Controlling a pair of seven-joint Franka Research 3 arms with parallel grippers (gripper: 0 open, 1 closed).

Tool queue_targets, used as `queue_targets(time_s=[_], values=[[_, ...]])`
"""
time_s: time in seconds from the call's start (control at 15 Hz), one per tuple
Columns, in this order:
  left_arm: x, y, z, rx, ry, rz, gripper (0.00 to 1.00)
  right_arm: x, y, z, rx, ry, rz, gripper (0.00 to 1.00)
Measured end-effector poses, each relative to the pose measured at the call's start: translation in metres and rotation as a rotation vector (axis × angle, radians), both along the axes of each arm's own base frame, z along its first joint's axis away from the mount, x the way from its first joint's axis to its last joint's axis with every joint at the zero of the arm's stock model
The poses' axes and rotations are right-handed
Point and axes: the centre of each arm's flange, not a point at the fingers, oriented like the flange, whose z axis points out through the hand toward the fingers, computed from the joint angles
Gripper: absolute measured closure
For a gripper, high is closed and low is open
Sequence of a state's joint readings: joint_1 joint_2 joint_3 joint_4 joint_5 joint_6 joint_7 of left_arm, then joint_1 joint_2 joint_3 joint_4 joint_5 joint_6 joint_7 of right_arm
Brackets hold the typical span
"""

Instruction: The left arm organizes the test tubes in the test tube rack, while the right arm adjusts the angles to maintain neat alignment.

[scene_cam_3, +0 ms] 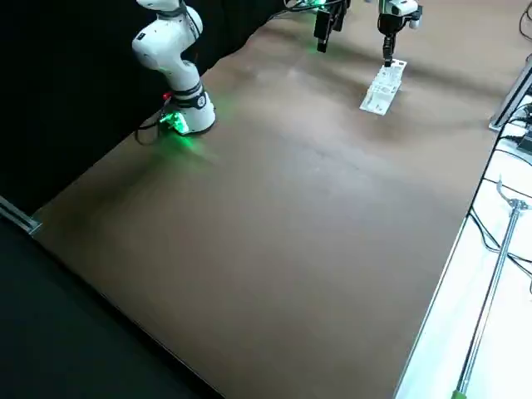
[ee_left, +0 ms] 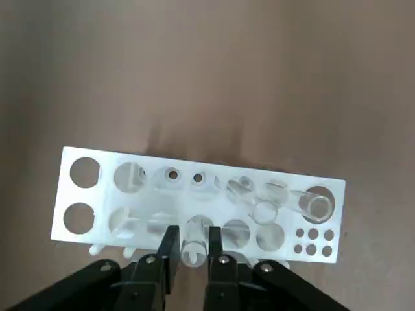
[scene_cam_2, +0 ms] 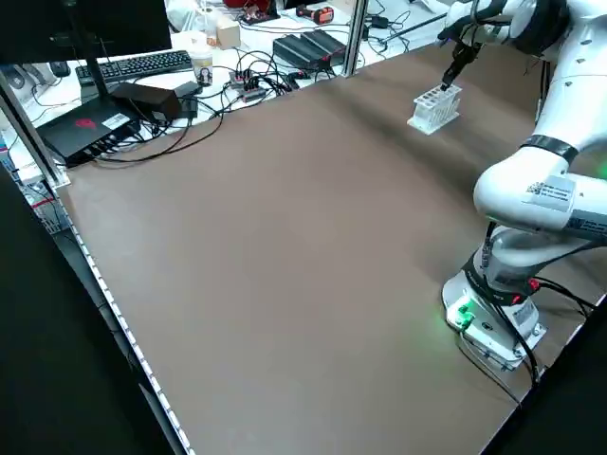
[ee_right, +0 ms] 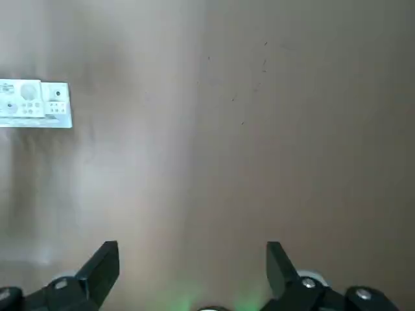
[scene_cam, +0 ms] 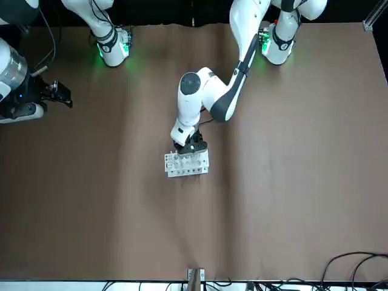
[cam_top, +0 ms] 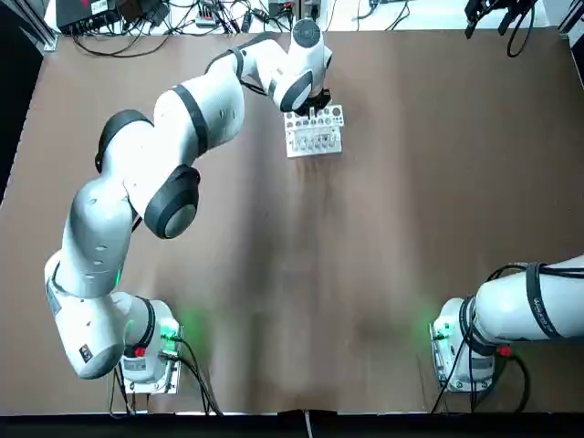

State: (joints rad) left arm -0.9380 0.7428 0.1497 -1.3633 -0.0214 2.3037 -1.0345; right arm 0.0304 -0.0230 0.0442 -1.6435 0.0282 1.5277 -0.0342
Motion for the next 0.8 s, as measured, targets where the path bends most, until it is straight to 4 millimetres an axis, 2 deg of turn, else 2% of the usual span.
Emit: queue_targets(time_s=[0.8], values=[[0.0004,-0.0005,0.0022,-0.003,-0.003,0.0,0.77,0.0,0.0001,0.0,0.0,0.0,0.0,0.0]])
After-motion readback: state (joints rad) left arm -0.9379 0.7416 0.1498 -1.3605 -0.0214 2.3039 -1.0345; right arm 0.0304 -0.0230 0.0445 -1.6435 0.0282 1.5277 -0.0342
